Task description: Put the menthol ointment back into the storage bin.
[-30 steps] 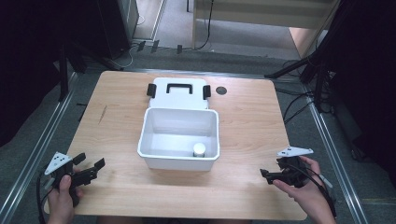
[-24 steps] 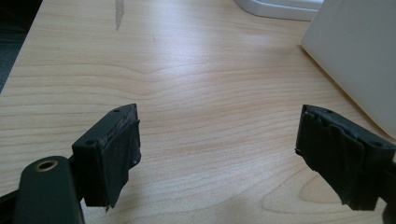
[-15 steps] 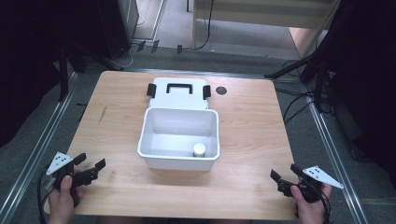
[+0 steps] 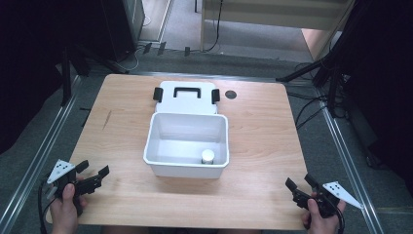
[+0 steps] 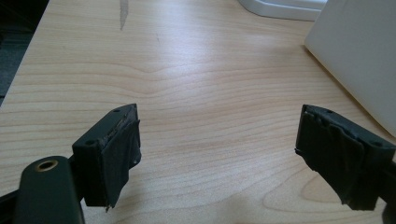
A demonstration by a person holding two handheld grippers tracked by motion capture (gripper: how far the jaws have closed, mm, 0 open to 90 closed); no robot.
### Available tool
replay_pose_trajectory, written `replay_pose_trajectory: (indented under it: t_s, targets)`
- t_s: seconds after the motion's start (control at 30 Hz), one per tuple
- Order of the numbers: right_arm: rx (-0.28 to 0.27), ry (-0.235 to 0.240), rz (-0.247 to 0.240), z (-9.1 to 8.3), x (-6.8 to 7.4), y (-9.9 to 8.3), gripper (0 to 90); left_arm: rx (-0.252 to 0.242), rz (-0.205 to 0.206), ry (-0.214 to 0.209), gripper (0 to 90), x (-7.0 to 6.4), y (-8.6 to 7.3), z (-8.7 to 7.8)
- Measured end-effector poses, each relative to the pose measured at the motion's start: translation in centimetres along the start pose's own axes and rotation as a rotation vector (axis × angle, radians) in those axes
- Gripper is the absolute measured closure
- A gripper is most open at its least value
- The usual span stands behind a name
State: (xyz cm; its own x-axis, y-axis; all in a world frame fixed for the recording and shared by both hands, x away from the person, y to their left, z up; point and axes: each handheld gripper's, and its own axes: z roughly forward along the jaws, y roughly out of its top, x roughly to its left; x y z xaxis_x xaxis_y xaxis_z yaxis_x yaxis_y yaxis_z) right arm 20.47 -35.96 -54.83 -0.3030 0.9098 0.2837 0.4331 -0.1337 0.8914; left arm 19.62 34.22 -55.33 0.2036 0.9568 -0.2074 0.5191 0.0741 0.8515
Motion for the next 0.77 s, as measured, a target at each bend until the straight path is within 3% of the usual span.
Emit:
replay_pose_trajectory:
  t_s: [0.13, 0.77]
  targets:
    - [0.004, 0.001, -0.016, -0.01, 0.19, -0.05, 13.0, -0.005, -0.004, 0.001, 14.6, -0.05, -0.08, -0.08]
    - [0.002, 0.022, 0.032, -0.08, -0.14, -0.1, 13.3, -0.005, -0.011, -0.005, 14.6, 0.06, -0.08, -0.08]
